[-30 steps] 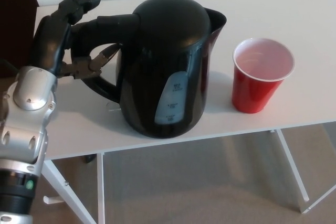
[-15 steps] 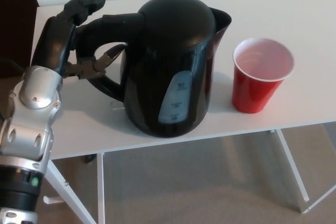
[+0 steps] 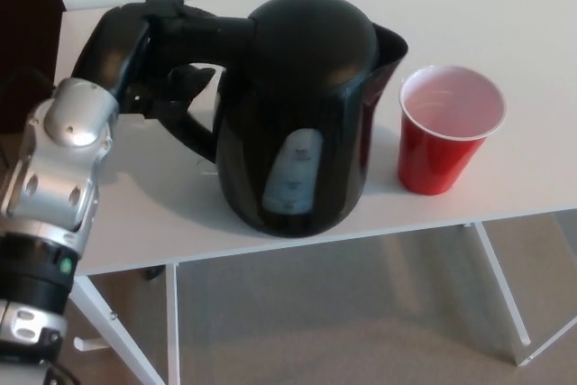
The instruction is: The robot walk towards a table in front and uses its left hand to pick up the pot from the base and pour water to the cup on the right hand side
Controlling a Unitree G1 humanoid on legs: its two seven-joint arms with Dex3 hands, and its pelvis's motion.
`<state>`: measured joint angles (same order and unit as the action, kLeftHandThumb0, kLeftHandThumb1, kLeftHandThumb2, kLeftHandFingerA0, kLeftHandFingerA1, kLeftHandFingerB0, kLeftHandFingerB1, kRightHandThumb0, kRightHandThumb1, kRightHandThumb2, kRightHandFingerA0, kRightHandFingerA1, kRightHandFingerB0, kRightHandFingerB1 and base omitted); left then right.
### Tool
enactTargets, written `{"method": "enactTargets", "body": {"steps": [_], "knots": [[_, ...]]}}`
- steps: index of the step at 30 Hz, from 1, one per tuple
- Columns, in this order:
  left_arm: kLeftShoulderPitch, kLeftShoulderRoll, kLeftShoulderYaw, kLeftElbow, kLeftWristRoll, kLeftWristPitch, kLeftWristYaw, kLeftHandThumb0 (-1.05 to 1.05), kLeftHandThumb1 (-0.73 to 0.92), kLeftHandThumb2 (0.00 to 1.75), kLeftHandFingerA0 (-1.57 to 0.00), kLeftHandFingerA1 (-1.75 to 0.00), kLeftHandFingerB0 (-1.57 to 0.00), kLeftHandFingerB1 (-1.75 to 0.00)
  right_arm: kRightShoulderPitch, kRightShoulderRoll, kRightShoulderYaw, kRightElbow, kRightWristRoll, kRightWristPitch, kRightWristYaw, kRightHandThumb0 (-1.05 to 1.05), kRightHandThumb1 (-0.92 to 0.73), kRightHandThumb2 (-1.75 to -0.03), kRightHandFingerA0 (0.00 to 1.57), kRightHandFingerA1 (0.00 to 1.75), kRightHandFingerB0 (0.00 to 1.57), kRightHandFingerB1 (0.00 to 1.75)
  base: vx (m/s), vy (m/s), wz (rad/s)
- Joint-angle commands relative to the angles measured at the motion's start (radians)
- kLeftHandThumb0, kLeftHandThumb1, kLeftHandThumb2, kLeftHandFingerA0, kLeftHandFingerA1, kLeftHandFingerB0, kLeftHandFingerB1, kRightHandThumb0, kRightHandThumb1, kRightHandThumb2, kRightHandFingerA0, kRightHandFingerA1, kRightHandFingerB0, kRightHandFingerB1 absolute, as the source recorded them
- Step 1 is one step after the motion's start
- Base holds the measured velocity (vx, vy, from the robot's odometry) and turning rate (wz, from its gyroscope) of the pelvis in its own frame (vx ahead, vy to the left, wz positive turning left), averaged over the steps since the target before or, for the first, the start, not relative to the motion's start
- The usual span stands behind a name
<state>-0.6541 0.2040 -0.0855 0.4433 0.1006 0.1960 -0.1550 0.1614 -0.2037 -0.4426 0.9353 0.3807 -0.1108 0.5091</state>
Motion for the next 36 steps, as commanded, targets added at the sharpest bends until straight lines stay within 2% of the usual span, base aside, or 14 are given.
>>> {"method": "enactTargets", "body": {"steps": [1,12,14,19,20,21,24,25,26,27,29,30,33,36], "knots": [[-0.020,-0.030,0.014,0.049,-0.046,0.024,-0.057,-0.04,0.71,0.92,-0.76,-1.60,-0.73,-1.40,-0.005,-0.005,-0.009,-0.011,0.017,0.025,0.004,-0.10,-0.47,-0.89,0.31,0.58,0.25,0.54,0.00,0.000,0.00],[-0.025,-0.078,0.044,0.106,-0.087,-0.012,-0.113,-0.02,0.72,0.86,-0.76,-1.61,-0.72,-1.39,-0.015,-0.008,0.000,0.002,0.003,-0.004,0.003,-0.12,-0.43,-0.87,0.35,0.60,0.34,0.58,0.00,0.000,0.00],[-0.023,-0.086,0.048,0.121,-0.088,-0.024,-0.103,-0.05,0.65,1.01,-0.74,-1.65,-0.71,-1.46,-0.028,-0.014,-0.005,0.029,0.005,-0.008,0.008,-0.10,-0.45,-0.88,0.36,0.60,0.31,0.57,0.00,0.000,0.00],[-0.018,-0.095,0.065,0.111,-0.096,-0.021,-0.090,-0.04,0.65,1.01,-0.74,-1.63,-0.72,-1.43,-0.032,-0.016,-0.003,0.038,0.000,-0.015,0.004,-0.11,-0.44,-0.87,0.37,0.60,0.31,0.57,0.00,0.000,0.00],[-0.015,-0.106,0.090,0.091,-0.123,-0.004,-0.082,-0.04,0.70,0.92,-0.71,-1.70,-0.60,-1.47,-0.031,-0.014,-0.003,0.032,0.000,-0.013,0.005,-0.11,-0.44,-0.88,0.35,0.60,0.30,0.56,0.00,0.000,0.00],[-0.011,-0.126,0.136,0.055,-0.171,0.028,-0.068,-0.01,0.70,0.87,-0.66,-1.73,-0.62,-1.52,-0.029,-0.011,0.001,0.019,-0.001,-0.010,0.003,-0.12,-0.44,-0.87,0.36,0.60,0.34,0.58,0.00,0.000,0.00],[-0.010,-0.139,0.159,0.037,-0.174,0.046,-0.067,-0.01,0.70,0.87,-0.66,-1.73,-0.62,-1.52,-0.027,-0.010,0.005,0.010,-0.005,-0.012,-0.004,-0.12,-0.44,-0.87,0.36,0.60,0.34,0.58,0.00,0.000,0.00],[-0.014,-0.152,0.183,0.016,-0.191,0.061,-0.051,-0.05,0.78,0.80,-0.61,-1.70,-0.58,-1.48,-0.030,-0.012,0.006,0.009,-0.005,-0.007,-0.002,-0.11,-0.44,-0.88,0.36,0.60,0.30,0.57,0.00,0.000,0.00],[-0.023,-0.172,0.219,-0.017,-0.221,0.082,-0.019,0.00,0.78,0.76,-0.70,-1.75,-0.59,-1.51,-0.033,-0.016,0.009,0.003,-0.006,0.000,0.001,-0.11,-0.45,-0.88,0.34,0.59,0.27,0.55,0.00,0.000,0.00],[-0.024,-0.176,0.226,-0.025,-0.220,0.086,-0.013,0.00,0.78,0.76,-0.70,-1.75,-0.59,-1.51,-0.030,-0.015,0.012,-0.005,-0.009,0.001,0.000,-0.11,-0.45,-0.88,0.34,0.59,0.27,0.55,0.00,0.000,0.00],[-0.030,-0.190,0.255,-0.045,-0.231,0.105,0.001,-0.01,0.76,0.79,-0.71,-1.75,-0.60,-1.52,-0.024,-0.017,0.018,-0.015,-0.011,-0.003,0.012,-0.10,-0.46,-0.89,0.32,0.59,0.24,0.54,0.00,0.000,0.00],[-0.049,-0.188,0.271,-0.060,-0.233,0.121,0.017,-0.04,0.75,0.87,-0.75,-1.72,-0.62,-1.54,-0.021,-0.016,0.021,-0.031,-0.012,0.011,0.004,-0.08,-0.47,-0.90,0.32,0.58,0.23,0.53,0.00,0.000,0.00],[-0.088,-0.177,0.296,-0.069,-0.232,0.119,0.030,-0.05,0.64,0.94,-0.75,-1.69,-0.69,-1.54,-0.015,-0.016,0.035,-0.067,-0.019,0.037,-0.018,-0.06,-0.48,-0.90,0.35,0.60,0.26,0.55,0.00,0.000,0.00],[-0.096,-0.177,0.304,-0.073,-0.228,0.126,0.030,-0.05,0.64,0.94,-0.75,-1.69,-0.69,-1.54,-0.010,-0.015,0.039,-0.084,-0.019,0.048,-0.025,-0.06,-0.48,-0.90,0.35,0.60,0.26,0.55,0.00,0.000,0.00]]}}
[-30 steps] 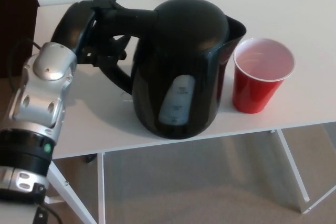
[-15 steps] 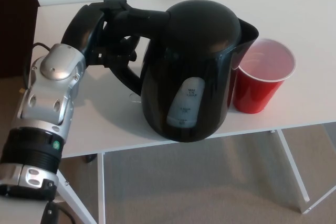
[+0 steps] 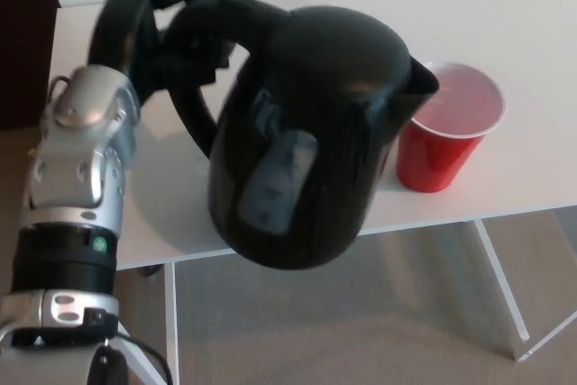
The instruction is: The robot walk towards a table in front and uses its left hand to pick up the pot from the base and pour water to the cup on the right hand side
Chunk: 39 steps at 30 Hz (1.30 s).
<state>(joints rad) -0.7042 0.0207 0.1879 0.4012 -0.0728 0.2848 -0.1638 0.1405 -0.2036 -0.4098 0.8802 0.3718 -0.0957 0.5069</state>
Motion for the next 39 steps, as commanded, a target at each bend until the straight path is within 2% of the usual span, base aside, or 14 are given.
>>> {"method": "enactTargets", "body": {"steps": [1,7,8,11,12,14,17,22,25,28,29,33,38,39], "knots": [[-0.060,0.014,0.028,-0.028,-0.045,0.030,0.042,-0.09,0.62,0.96,-0.67,-1.70,-0.71,-1.44,0.012,-0.015,0.007,-0.041,-0.008,0.048,-0.027,-0.06,-0.48,-0.90,0.35,0.60,0.27,0.55,0.00,0.000,0.00],[-0.114,0.034,0.012,-0.009,-0.015,0.017,0.081,-0.08,0.61,0.92,-0.67,-1.66,-0.70,-1.41,0.019,-0.015,0.009,-0.081,-0.006,0.100,-0.040,-0.06,-0.48,-0.90,0.33,0.60,0.26,0.55,0.00,0.000,0.00],[-0.130,0.037,0.003,-0.002,-0.001,0.014,0.093,-0.08,0.60,0.91,-0.78,-1.58,-0.77,-1.34,0.019,-0.015,0.011,-0.083,-0.011,0.095,-0.040,-0.07,-0.47,-0.90,0.34,0.60,0.29,0.56,0.00,0.000,0.00],[-0.166,0.045,-0.014,0.015,0.022,0.009,0.122,-0.06,0.63,0.92,-0.75,-1.58,-0.77,-1.30,0.022,-0.016,0.018,-0.098,-0.020,0.097,-0.046,-0.08,-0.47,-0.90,0.34,0.60,0.27,0.55,0.00,0.000,0.00],[-0.184,0.047,-0.018,0.030,0.028,0.002,0.130,-0.08,0.63,0.95,-0.84,-1.58,-0.80,-1.31,0.019,-0.016,0.017,-0.107,-0.018,0.110,-0.055,-0.07,-0.47,-0.90,0.35,0.61,0.26,0.54,0.00,0.000,0.00],[-0.209,0.050,-0.031,0.053,0.046,-0.014,0.148,-0.08,0.63,0.95,-0.86,-1.57,-0.82,-1.30,0.012,-0.016,0.015,-0.112,-0.015,0.120,-0.061,-0.08,-0.47,-0.90,0.36,0.61,0.26,0.54,0.00,0.000,0.00],[-0.231,0.061,-0.098,0.085,0.131,-0.067,0.203,-0.09,0.68,0.85,-0.87,-1.57,-0.83,-1.30,-0.002,-0.018,0.011,-0.087,-0.016,0.117,-0.060,-0.08,-0.47,-0.90,0.39,0.62,0.27,0.55,0.00,0.000,0.00],[-0.227,0.083,-0.207,0.085,0.240,-0.141,0.262,-0.07,0.66,0.89,-0.81,-1.51,-0.78,-1.34,0.000,-0.019,0.023,-0.094,-0.027,0.116,-0.062,-0.09,-0.49,-0.90,0.37,0.61,0.24,0.54,0.00,0.000,0.00],[-0.231,0.090,-0.256,0.086,0.278,-0.157,0.287,-0.06,0.67,0.87,-0.87,-1.58,-0.82,-1.32,0.000,-0.017,0.019,-0.095,-0.019,0.122,-0.060,-0.10,-0.46,-0.89,0.40,0.63,0.26,0.54,0.00,0.000,0.00],[-0.235,0.094,-0.289,0.090,0.302,-0.173,0.309,-0.06,0.69,0.87,-0.81,-1.62,-0.79,-1.35,0.001,-0.016,0.019,-0.101,-0.018,0.130,-0.067,-0.10,-0.46,-0.89,0.39,0.62,0.27,0.55,0.00,0.000,0.00],[-0.238,0.097,-0.317,0.086,0.334,-0.176,0.324,-0.05,0.70,0.87,-0.75,-1.71,-0.72,-1.46,0.003,-0.018,0.022,-0.106,-0.021,0.129,-0.065,-0.09,-0.47,-0.90,0.36,0.61,0.25,0.54,0.00,0.000,0.00],[-0.247,0.102,-0.371,0.078,0.391,-0.172,0.355,-0.10,0.73,0.78,-0.75,-1.70,-0.72,-1.43,0.007,-0.019,0.027,-0.117,-0.025,0.132,-0.064,-0.09,-0.48,-0.90,0.36,0.60,0.24,0.53,0.00,0.000,0.00],[-0.274,0.112,-0.433,0.063,0.458,-0.149,0.375,-0.05,0.73,0.79,-0.72,-1.75,-0.68,-1.49,-0.003,-0.025,0.035,-0.112,-0.028,0.133,-0.064,-0.09,-0.47,-0.90,0.37,0.61,0.26,0.54,0.00,0.000,0.00],[-0.292,0.120,-0.470,0.059,0.508,-0.144,0.387,-0.18,0.76,0.59,-0.70,-1.75,-0.68,-1.34,-0.003,-0.027,0.040,-0.112,-0.032,0.118,-0.054,-0.09,-0.65,-0.58,0.44,0.54,0.36,0.45,0.00,0.000,0.00]]}}
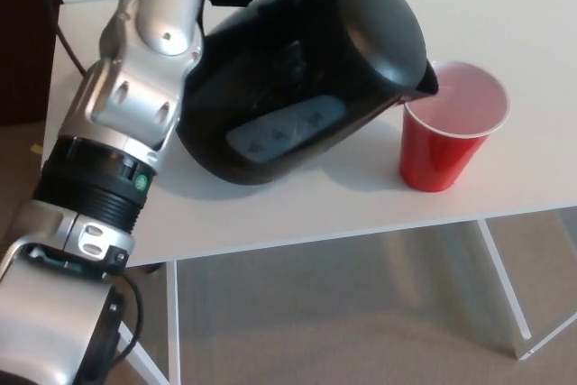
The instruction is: The robot walk towards a table in front and uses its left hand to pick up the pot from the base and pour water to the cup on the right hand side
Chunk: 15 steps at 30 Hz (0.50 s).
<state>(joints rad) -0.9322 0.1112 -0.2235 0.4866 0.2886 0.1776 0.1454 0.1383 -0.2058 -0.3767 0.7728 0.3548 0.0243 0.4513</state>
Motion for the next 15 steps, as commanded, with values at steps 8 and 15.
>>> {"method": "enactTargets", "body": {"steps": [8,15], "knots": [[-0.099,0.043,-0.108,-0.023,0.208,-0.075,0.104,-0.16,0.77,0.64,-0.77,-1.70,-0.71,-1.41,-0.005,-0.029,0.020,0.001,-0.022,-0.016,0.010,-0.08,-0.65,-0.58,0.44,0.54,0.34,0.44,0.00,0.000,0.00],[-0.136,0.061,-0.125,-0.025,0.249,-0.103,0.102,-0.11,0.71,0.60,-0.71,-1.70,-0.63,-1.52,-0.013,-0.040,0.034,0.015,-0.043,-0.040,0.014,-0.11,-0.64,-0.58,0.44,0.53,0.34,0.44,0.00,0.000,0.00]]}}
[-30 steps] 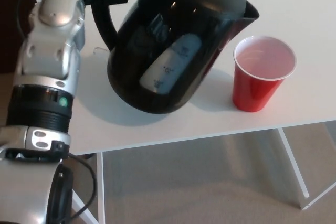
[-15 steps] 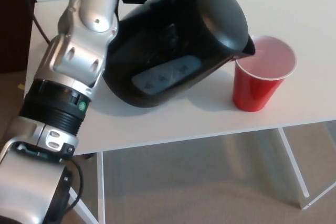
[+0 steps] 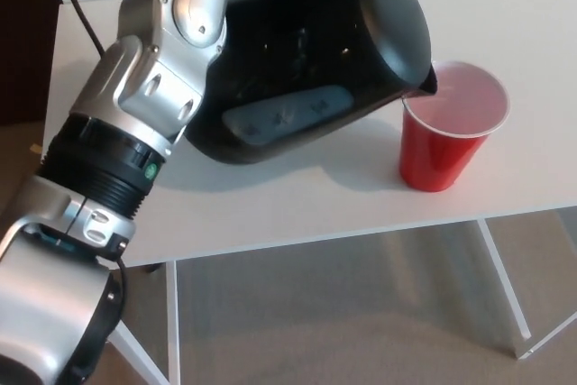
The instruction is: The robot walk towards a table in front and uses its left hand to pick up the pot from the base and pour water to the cup on the right hand side
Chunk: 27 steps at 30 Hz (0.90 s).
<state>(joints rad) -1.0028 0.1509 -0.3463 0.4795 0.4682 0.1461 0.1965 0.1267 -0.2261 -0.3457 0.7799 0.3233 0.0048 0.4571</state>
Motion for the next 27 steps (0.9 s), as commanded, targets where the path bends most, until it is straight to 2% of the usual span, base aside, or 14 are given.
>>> {"method": "enactTargets", "body": {"steps": [1,4,8,10,11,12,14,15,18,19,22,24,25,27], "knots": [[-0.082,0.025,-0.010,-0.012,0.094,-0.076,0.074,-0.12,0.68,0.58,-0.67,-1.73,-0.62,-1.53,-0.001,-0.023,0.008,0.007,-0.016,-0.030,0.019,-0.11,-0.46,-0.90,0.36,0.61,0.25,0.54,0.00,0.000,0.00],[-0.103,0.022,-0.011,-0.006,0.109,-0.065,0.079,-0.27,0.52,0.77,-1.04,-1.42,-0.78,-1.27,-0.003,-0.024,0.010,0.010,-0.018,-0.033,0.013,-0.13,-0.45,-0.88,0.37,0.61,0.26,0.55,0.00,0.000,0.00],[-0.127,0.025,-0.026,0.006,0.142,-0.074,0.104,-0.25,0.50,0.78,-1.05,-1.40,-0.80,-1.24,0.001,-0.025,0.019,0.012,-0.025,-0.043,0.012,-0.12,-0.45,-0.88,0.36,0.60,0.24,0.53,0.00,0.000,0.00],[-0.128,0.024,-0.030,0.006,0.150,-0.078,0.109,-0.18,0.66,0.56,-0.71,-1.65,-0.73,-1.27,0.000,-0.025,0.019,0.021,-0.026,-0.058,0.017,-0.12,-0.45,-0.88,0.36,0.60,0.24,0.54,0.00,0.000,0.00],[-0.128,0.030,-0.038,0.002,0.159,-0.084,0.107,-0.17,0.61,0.58,-0.93,-1.22,-0.92,-0.57,0.000,-0.026,0.020,0.021,-0.026,-0.053,0.015,-0.12,-0.45,-0.88,0.37,0.61,0.24,0.53,0.00,0.000,0.00],[-0.128,0.033,-0.044,-0.001,0.166,-0.089,0.106,-0.18,0.60,0.57,-0.96,-1.20,-0.87,-0.50,0.000,-0.027,0.021,0.021,-0.027,-0.054,0.016,-0.13,-0.45,-0.89,0.36,0.61,0.24,0.54,0.00,0.000,0.00],[-0.129,0.043,-0.053,-0.003,0.173,-0.120,0.094,-0.18,0.61,0.58,-0.97,-1.23,-0.83,-0.49,0.000,-0.030,0.025,0.021,-0.030,-0.061,0.020,-0.13,-0.45,-0.88,0.36,0.61,0.25,0.54,0.00,0.000,0.00],[-0.133,0.054,-0.070,0.013,0.192,-0.161,0.115,-0.15,0.66,0.61,-0.80,-1.59,-0.78,-1.38,-0.002,-0.029,0.024,0.018,-0.031,-0.055,0.013,-0.12,-0.43,-0.87,0.38,0.61,0.28,0.55,0.00,0.000,0.00],[-0.142,0.064,-0.107,0.027,0.235,-0.196,0.148,-0.34,0.49,0.82,-1.08,-1.38,-0.79,-1.21,-0.009,-0.029,0.019,0.019,-0.024,-0.043,0.014,-0.11,-0.45,-0.88,0.37,0.61,0.25,0.54,0.00,0.000,0.00],[-0.145,0.065,-0.121,0.034,0.254,-0.205,0.166,-0.33,0.63,0.56,-0.73,-1.75,-0.70,-1.41,-0.010,-0.027,0.021,0.019,-0.028,-0.048,0.012,-0.11,-0.44,-0.88,0.38,0.62,0.26,0.54,0.00,0.000,0.00],[-0.146,0.071,-0.151,0.032,0.286,-0.232,0.183,-0.32,0.61,0.58,-0.75,-1.70,-0.83,-1.03,-0.009,-0.026,0.025,0.016,-0.032,-0.055,0.013,-0.11,-0.44,-0.88,0.40,0.63,0.26,0.54,0.00,0.000,0.00],[-0.150,0.081,-0.177,0.034,0.321,-0.255,0.212,-0.36,0.49,0.80,-1.05,-1.39,-0.74,-1.22,-0.007,-0.027,0.026,0.007,-0.032,-0.045,0.013,-0.11,-0.44,-0.88,0.38,0.62,0.26,0.54,0.00,0.000,0.00],[-0.156,0.081,-0.201,0.032,0.349,-0.267,0.222,-0.40,0.53,0.67,-0.86,-1.49,-0.91,-0.80,-0.013,-0.027,0.025,0.015,-0.032,-0.047,0.010,-0.10,-0.43,-0.87,0.39,0.62,0.27,0.55,0.00,0.000,0.00],[-0.162,0.079,-0.215,0.038,0.362,-0.276,0.235,-0.28,0.66,0.57,-0.73,-1.69,-0.79,-1.17,-0.021,-0.027,0.025,0.018,-0.035,-0.047,0.003,-0.10,-0.41,-0.85,0.43,0.64,0.30,0.56,0.00,0.000,0.00]]}}
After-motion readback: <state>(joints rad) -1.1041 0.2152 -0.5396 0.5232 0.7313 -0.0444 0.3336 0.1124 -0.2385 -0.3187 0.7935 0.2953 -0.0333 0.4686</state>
